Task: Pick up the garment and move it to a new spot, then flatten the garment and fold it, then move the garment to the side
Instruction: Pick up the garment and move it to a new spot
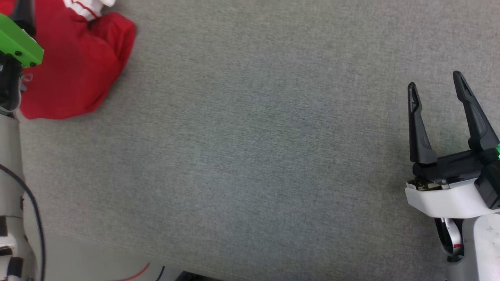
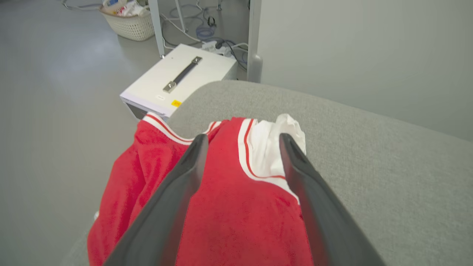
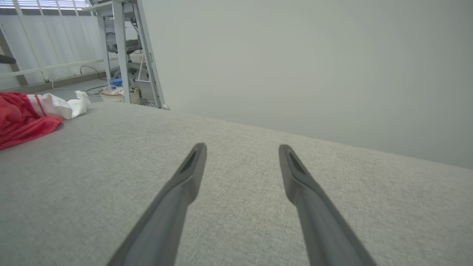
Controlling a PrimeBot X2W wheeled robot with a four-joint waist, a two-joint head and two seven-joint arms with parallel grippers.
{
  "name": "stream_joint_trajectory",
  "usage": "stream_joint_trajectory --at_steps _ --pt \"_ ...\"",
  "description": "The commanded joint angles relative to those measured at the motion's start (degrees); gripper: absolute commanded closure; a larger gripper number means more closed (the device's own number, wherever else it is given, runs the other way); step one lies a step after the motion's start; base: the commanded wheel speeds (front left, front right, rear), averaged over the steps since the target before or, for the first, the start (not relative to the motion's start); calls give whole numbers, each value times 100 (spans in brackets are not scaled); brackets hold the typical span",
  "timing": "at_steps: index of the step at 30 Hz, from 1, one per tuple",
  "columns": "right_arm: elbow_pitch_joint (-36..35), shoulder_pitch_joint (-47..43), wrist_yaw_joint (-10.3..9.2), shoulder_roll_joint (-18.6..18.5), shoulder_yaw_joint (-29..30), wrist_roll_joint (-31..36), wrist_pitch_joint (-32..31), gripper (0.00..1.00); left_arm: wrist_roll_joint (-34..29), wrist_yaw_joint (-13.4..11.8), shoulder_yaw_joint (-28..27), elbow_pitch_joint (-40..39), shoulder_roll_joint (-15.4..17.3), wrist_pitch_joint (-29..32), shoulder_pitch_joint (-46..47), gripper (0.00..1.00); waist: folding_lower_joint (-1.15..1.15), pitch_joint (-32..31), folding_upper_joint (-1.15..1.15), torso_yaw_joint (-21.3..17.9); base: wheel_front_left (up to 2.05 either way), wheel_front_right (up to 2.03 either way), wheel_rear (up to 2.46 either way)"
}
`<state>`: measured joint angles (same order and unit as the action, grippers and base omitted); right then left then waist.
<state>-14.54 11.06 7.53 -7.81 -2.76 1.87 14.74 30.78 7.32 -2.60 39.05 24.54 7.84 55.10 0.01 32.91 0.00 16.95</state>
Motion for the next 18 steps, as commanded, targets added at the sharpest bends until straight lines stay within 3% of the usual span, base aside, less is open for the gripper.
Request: stream_joint_trajectory --at_steps 1,8,12,18 --pt "-62 117 -4 -29 13 44 26 0 325 15 121 114 140 411 150 0 -1 316 0 -241 0 0 0" --pt "-178 115 -4 -111 38 90 26 0 1497 16 878 349 685 2552 239 0 -1 462 0 -262 0 0 0" --pt "-196 117 -4 -137 51 104 26 0 1600 16 1205 523 845 2986 191 0 -1 534 0 -280 0 0 0" --pt "-172 145 -4 -132 77 70 26 0 1612 16 1728 792 762 3143 39 0 -1 595 0 -317 0 0 0"
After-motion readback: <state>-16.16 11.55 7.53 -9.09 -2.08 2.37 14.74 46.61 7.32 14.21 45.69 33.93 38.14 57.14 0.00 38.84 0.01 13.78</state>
